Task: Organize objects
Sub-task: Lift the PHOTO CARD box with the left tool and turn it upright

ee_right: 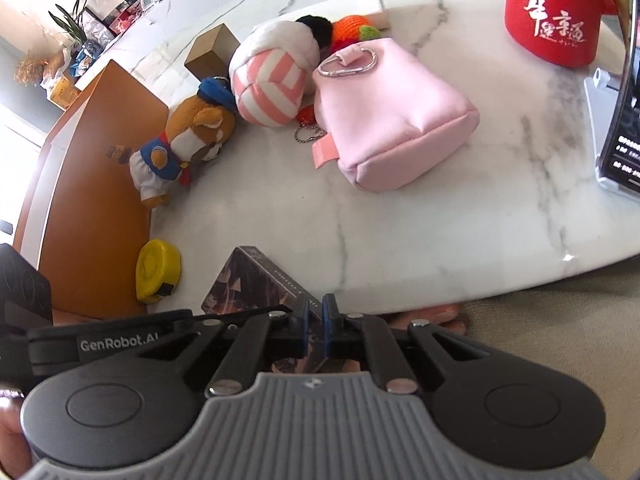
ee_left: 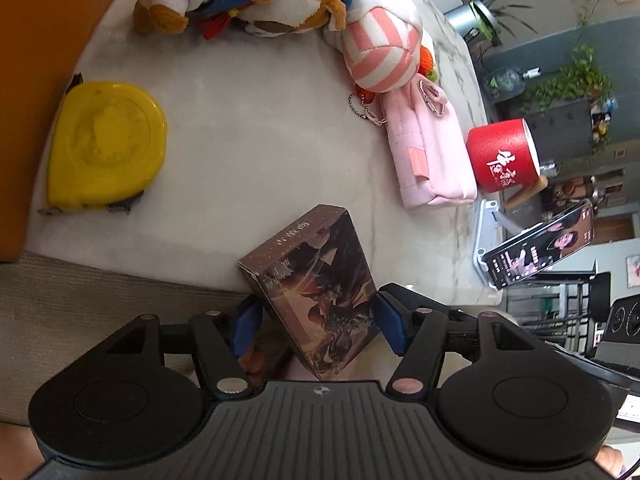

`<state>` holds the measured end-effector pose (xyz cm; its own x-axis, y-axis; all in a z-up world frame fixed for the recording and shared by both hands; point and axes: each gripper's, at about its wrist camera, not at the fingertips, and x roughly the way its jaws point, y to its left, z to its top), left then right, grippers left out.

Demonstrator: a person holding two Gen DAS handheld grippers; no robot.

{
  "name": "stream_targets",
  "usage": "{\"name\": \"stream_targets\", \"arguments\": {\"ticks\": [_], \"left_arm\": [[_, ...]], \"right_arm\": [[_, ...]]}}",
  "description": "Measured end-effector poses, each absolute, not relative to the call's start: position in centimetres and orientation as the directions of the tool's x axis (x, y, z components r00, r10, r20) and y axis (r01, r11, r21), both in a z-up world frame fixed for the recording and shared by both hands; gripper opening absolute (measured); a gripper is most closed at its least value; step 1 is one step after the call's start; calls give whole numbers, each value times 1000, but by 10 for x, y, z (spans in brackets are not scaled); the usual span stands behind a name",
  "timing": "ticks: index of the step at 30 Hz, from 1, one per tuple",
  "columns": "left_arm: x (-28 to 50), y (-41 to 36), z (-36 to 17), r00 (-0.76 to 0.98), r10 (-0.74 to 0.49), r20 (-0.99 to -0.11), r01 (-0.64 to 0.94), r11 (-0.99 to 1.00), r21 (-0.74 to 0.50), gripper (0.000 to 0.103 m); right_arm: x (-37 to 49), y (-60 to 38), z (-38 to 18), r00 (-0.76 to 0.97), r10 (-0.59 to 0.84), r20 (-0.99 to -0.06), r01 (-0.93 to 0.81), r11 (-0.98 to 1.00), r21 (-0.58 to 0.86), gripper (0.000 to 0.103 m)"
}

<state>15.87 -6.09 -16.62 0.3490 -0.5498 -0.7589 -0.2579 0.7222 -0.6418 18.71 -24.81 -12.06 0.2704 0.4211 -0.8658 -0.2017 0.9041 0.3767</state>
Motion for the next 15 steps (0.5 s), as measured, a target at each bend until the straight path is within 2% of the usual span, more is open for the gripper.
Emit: {"name": "stream_targets", "arguments": {"ticks": [2, 3, 4, 7, 9, 10, 11, 12, 13, 15], "left_arm": [[158, -61, -167, 355, -550, -756, -263, 717, -646, 72], [157, -61, -167, 357, -548, -756, -266, 717, -645, 68], [157, -61, -166, 352, -536, -767, -272, 726, -632, 62], [154, -60, -161, 363, -534, -764, -257, 730, -633, 51], [153, -60, -148, 415, -512, -752, -213, 749, -628, 36], [153, -60, -139, 441, -503, -743, -187, 759, -624, 30], [153, -60, -131, 463, -502, -730, -162, 762, -627, 29], [156, -62, -123, 475, -509, -717, -130, 766, -630, 29], [159, -66, -117, 478, -511, -714, -104, 775, -624, 27], [166, -78, -111, 467, -519, -716, -50, 793, -607, 12]], "right_arm": [[187, -249, -120, 274, 417, -867, -195, 906, 375, 8], [187, -250, -120, 273, 417, -867, -194, 907, 375, 8], [187, -250, -120, 273, 418, -866, -192, 906, 376, 8], [187, -250, -120, 281, 411, -867, -196, 909, 368, 11], [187, -250, -119, 290, 408, -866, -199, 910, 362, 11], [187, -251, -119, 290, 414, -863, -196, 908, 369, 10], [188, -252, -119, 286, 424, -859, -193, 904, 382, 8], [188, -252, -119, 278, 432, -858, -191, 900, 392, 1], [188, -251, -121, 274, 427, -862, -188, 902, 388, 0], [189, -249, -129, 245, 434, -867, -178, 899, 399, 0]]}}
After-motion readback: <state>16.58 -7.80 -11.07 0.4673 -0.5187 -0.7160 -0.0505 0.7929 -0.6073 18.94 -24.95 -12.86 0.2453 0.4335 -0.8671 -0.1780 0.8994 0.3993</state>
